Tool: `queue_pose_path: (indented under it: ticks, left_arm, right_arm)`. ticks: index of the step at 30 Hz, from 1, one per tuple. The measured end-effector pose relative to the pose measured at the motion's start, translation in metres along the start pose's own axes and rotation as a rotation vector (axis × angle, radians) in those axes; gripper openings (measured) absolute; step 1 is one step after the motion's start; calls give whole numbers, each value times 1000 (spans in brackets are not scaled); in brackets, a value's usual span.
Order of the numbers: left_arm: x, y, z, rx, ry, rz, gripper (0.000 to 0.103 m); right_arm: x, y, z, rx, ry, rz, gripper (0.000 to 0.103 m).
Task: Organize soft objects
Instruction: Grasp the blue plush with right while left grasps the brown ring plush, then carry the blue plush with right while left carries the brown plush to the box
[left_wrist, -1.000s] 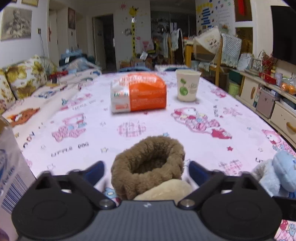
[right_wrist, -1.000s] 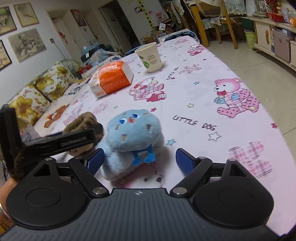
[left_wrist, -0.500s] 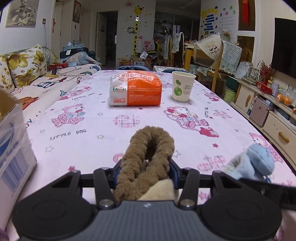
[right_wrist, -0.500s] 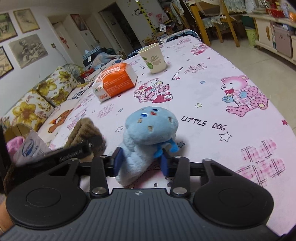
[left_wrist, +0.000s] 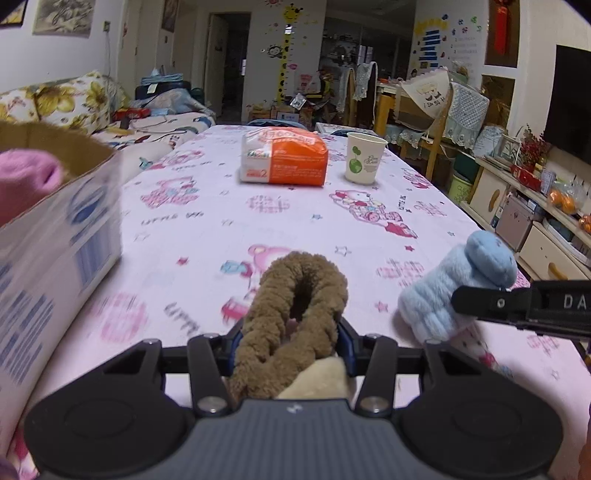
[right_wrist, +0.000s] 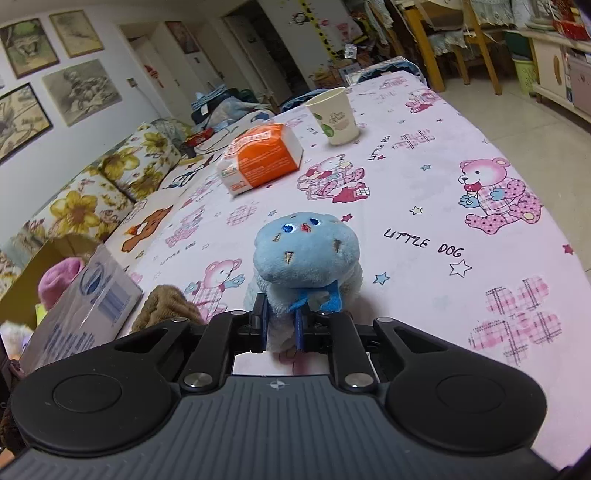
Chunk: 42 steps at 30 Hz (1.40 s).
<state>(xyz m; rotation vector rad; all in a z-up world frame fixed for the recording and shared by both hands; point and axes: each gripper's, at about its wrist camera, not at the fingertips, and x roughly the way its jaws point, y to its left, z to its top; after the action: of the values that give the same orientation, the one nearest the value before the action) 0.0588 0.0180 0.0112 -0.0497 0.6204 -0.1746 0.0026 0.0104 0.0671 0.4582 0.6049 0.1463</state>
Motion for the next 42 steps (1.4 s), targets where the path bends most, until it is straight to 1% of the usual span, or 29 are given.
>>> queue_pose_path:
  ticks: [4, 8, 14, 20, 26, 30, 35, 40, 42]
  left_arm:
    - [-15, 6, -10, -37, 8, -5, 47]
    - [-31, 9, -20, -51, 4, -14, 47]
    - [-53, 12, -28, -78, -11, -50, 47]
    - [-71, 13, -30, -76, -34, -92, 48]
    - [-84, 17, -25, -57, -60, -99, 48]
    - [-92, 25, -19, -55, -84, -90, 48]
    - [-102, 33, -11, -13, -118, -55, 48]
    - [-114, 41, -2, 49, -184, -8, 48]
    - [-117, 47, 2, 53, -204, 9, 48]
  right_arm:
    - [-6, 4, -4, -20, 4, 0, 14]
    - [-13, 10, -5, -51, 0, 3, 13]
    - [-25, 18, -6, -89, -18, 5, 12]
    - [-32, 26, -15, -113, -26, 4, 12]
    - [-33, 32, -21, -118, -25, -12, 12]
    - [-35, 33, -21, -103, -31, -21, 12]
    - [-36, 38, -20, -91, -39, -34, 12]
    - [-36, 45, -20, -105, -55, -39, 12]
    - [-33, 49, -20, -117, -61, -38, 12]
